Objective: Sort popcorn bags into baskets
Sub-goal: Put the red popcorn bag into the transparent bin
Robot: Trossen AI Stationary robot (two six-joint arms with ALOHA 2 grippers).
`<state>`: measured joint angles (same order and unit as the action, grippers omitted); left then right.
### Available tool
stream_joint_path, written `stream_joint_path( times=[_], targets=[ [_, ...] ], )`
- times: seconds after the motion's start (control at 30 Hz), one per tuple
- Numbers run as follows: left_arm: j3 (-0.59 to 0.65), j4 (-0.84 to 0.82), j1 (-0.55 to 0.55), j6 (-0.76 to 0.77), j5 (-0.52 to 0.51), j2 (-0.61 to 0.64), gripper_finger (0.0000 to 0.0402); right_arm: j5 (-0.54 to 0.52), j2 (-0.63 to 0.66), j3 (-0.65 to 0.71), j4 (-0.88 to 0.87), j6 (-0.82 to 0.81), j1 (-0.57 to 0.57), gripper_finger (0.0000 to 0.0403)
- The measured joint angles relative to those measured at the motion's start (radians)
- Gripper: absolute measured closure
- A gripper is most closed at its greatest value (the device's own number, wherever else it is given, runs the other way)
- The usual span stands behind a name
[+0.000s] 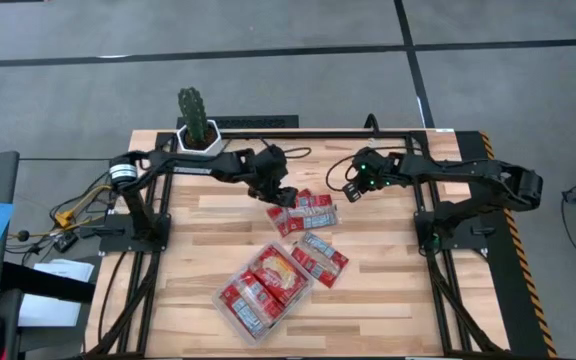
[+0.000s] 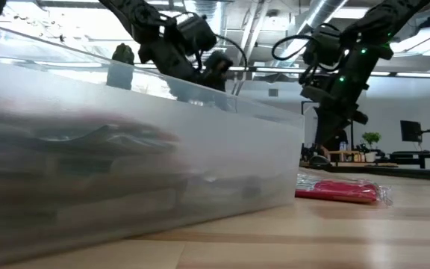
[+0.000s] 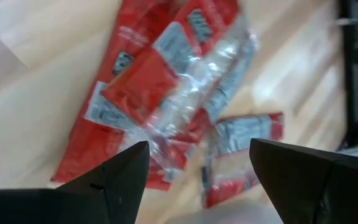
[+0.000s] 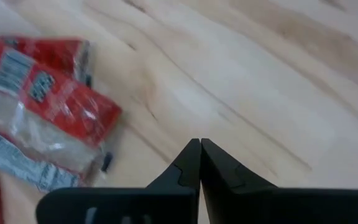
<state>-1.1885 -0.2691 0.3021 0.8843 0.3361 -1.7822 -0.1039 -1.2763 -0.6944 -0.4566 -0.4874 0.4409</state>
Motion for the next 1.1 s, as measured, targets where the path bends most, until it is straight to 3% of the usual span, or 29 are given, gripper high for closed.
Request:
stream_joint_path(
  times=[0.5,0.73,1.1],
  targets=[
    [0.0,0.084,-0.006,0.127,0.0,-0.155,0.0136,0.005,-0.149,0.016,0.091,-0.012,-0.072,0.038],
    [0.0,0.148,-0.009,0.161,0.005,-0.169,0.0136,0.11,-0.244,0.016,0.233,-0.003,-0.102,0.0368],
    [0.001,0.183,-0.014,0.195,0.0,-0.169,0.0137,0.229,-0.328,0.015,0.398,0.024,-0.114,0.0383]
  ],
)
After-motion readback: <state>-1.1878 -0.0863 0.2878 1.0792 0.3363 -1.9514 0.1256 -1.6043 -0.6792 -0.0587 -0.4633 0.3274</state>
